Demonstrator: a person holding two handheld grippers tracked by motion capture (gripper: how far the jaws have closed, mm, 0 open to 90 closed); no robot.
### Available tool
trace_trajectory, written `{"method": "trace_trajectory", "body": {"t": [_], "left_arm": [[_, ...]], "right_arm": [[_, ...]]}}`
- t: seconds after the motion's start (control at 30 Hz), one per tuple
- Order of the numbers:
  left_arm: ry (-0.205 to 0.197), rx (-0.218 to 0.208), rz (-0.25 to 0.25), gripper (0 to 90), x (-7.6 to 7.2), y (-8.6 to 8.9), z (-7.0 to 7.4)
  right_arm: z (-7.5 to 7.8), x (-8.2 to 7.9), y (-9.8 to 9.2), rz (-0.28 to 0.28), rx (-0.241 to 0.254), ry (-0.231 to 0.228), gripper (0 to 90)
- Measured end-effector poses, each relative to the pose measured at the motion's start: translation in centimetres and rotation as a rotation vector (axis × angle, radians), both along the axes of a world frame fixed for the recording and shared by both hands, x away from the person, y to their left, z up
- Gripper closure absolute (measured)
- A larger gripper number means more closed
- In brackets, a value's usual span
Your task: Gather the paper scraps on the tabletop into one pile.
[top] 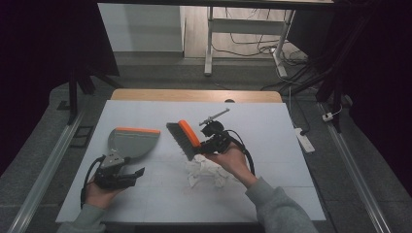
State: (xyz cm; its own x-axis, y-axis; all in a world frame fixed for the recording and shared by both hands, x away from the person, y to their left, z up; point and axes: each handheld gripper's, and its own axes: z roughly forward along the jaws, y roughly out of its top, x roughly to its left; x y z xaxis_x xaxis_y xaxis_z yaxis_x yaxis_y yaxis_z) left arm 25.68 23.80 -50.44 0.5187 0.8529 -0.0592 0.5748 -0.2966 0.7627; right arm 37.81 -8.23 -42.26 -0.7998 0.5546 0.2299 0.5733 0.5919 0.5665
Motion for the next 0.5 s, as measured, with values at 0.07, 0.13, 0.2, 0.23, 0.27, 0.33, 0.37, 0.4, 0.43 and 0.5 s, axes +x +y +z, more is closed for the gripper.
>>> {"method": "trace_trajectory", "body": {"t": [0.07,0.13,0.2,0.23,0.27,0.33,0.37,0.4,0.43,0.5], "left_arm": [[-0.001,0.003,-0.001,30.4,0.0,0.0,0.0],[-0.001,0.0,0.0,30.4,0.0,0.0,0.0],[-0.001,0.0,0.001,30.4,0.0,0.0,0.0],[-0.001,0.001,0.0,30.4,0.0,0.0,0.0],[0.0,0.002,0.0,30.4,0.0,0.0,0.0],[-0.001,0.002,0.0,30.3,0.0,-0.1,0.0],[-0.002,0.003,0.0,30.4,-0.1,-0.1,0.1],[-0.002,0.002,0.001,30.3,-0.1,0.0,0.1],[-0.002,0.002,0.001,30.3,-0.1,0.0,0.0],[0.0,-0.001,0.002,30.4,0.0,0.0,0.0]], "right_arm": [[0.2,-1.1,0.0,0.031,-0.013,0.02,70.4],[-0.2,-2.1,0.2,0.07,-0.046,0.04,70.4],[-1.3,-3.0,0.4,0.1,-0.069,0.085,70.4],[-1.9,-3.3,0.6,0.11,-0.079,0.108,70.4],[-2.6,-3.6,0.8,0.125,-0.096,0.12,70.4],[-3.6,-3.8,1.2,0.144,-0.142,0.114,70.4],[-3.9,-3.8,1.3,0.138,-0.162,0.111,70.4],[-4.2,-3.5,1.3,0.129,-0.182,0.091,70.4],[-4.3,-3.3,1.1,0.13,-0.206,0.066,70.4],[-4.2,-2.6,0.7,0.094,-0.209,0.053,70.4]]}}
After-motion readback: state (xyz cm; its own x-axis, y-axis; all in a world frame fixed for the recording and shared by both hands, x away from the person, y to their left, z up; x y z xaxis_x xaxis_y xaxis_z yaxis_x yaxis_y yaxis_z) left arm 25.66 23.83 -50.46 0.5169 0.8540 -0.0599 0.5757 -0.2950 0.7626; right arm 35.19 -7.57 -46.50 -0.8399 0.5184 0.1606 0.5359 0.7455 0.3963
